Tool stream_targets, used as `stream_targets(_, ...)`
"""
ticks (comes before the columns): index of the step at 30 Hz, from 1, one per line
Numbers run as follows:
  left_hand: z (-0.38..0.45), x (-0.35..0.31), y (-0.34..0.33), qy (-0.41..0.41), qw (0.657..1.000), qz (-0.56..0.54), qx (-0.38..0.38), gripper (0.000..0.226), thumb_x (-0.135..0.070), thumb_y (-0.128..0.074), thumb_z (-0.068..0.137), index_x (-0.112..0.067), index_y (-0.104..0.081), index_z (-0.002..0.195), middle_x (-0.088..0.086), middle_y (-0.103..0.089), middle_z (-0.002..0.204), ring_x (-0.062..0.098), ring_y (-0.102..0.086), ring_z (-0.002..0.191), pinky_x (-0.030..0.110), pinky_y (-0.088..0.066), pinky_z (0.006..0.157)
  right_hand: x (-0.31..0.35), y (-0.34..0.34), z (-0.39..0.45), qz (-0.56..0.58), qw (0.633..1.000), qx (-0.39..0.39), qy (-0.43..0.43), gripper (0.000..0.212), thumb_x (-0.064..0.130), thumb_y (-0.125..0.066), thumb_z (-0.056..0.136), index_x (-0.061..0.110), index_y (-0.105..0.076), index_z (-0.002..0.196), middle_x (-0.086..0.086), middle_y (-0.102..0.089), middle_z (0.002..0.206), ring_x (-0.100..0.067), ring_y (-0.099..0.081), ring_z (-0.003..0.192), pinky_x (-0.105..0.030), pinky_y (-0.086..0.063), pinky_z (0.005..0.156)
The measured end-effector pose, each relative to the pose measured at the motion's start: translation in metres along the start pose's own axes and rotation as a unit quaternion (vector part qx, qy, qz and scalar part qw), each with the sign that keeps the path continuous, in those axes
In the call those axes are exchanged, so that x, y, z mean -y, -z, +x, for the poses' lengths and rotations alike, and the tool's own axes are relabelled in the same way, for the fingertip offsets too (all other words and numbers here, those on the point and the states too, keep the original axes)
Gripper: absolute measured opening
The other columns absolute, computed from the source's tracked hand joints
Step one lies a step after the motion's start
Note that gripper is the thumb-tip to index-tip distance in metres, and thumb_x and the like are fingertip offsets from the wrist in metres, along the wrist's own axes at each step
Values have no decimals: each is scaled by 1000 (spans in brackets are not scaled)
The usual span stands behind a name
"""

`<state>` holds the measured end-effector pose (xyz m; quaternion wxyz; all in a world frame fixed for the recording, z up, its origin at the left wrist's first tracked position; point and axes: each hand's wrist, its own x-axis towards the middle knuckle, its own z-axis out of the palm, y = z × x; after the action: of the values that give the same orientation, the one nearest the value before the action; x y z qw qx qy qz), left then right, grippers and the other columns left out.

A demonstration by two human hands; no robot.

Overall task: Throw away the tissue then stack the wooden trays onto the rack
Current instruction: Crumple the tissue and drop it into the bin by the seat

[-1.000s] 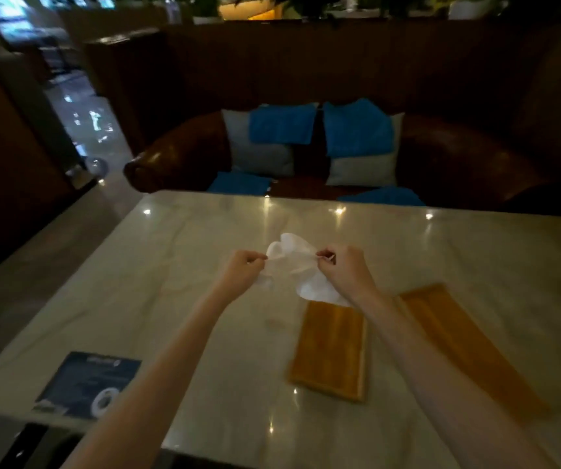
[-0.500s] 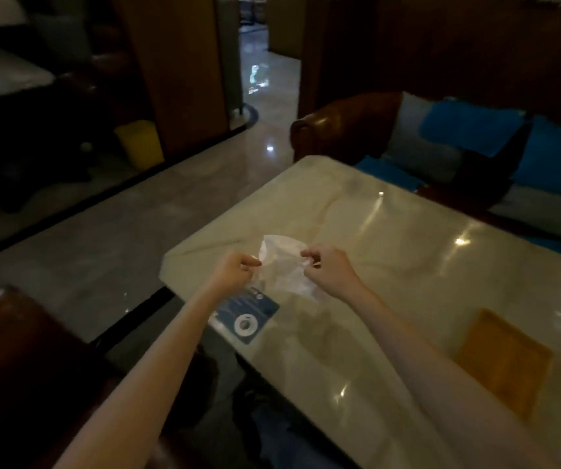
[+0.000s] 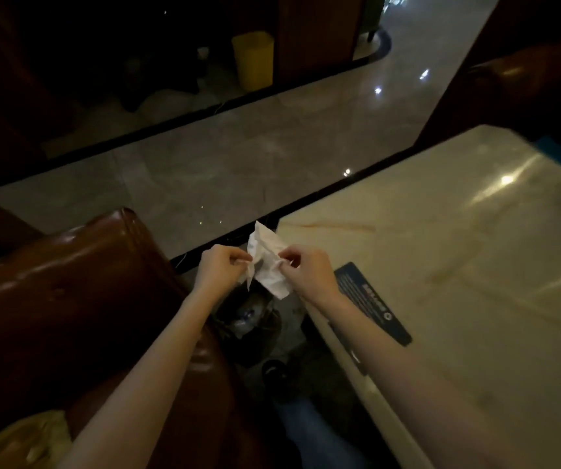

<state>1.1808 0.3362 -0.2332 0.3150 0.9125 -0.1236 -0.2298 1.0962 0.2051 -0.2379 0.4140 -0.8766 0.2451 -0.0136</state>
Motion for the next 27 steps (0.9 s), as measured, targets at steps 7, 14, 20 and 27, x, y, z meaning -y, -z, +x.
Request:
stream_targets(7, 67, 82, -51, 62, 998, -10, -4, 22, -5, -54, 87, -8, -71, 101, 15, -70, 109, 23, -65, 96, 24, -48, 80, -30, -116, 38, 31, 995, 45, -79, 24, 4, -54, 83, 3, -67, 103, -15, -71, 103, -25, -64, 97, -25, -46, 80)
stream_targets(14, 133, 172, -119, 71, 996, 14, 55, 29, -6, -51, 87, -5, -65, 113, 15, -63, 117, 24, -58, 106, 26, -43, 89, -112, -219, 98, 16, 978, 24, -205, 21, 1, -56, 81, 4, -66, 100, -14, -62, 110, -24, -60, 101, -29, -47, 90)
stream_targets(20, 173, 243, -178, 86, 989, 50, 112, 35, 1, -48, 88, -6, -60, 119, 12, -56, 129, 22, -54, 116, 29, -41, 102, -178, -299, 131, 56, 957, 9, -284, 20, 6, -56, 86, 6, -64, 104, -12, -59, 112, -21, -59, 99, -31, -49, 89)
stream_targets(27, 214, 293, -227, 157, 975, 47, 153, 33, -4, -47, 90, -9, -58, 120, 12, -61, 124, 21, -59, 108, 28, -49, 88, -233, -361, 150, 15, 937, 103, -332, 30, 6, -51, 88, 9, -55, 118, -11, -47, 135, -22, -50, 120, -34, -43, 105)
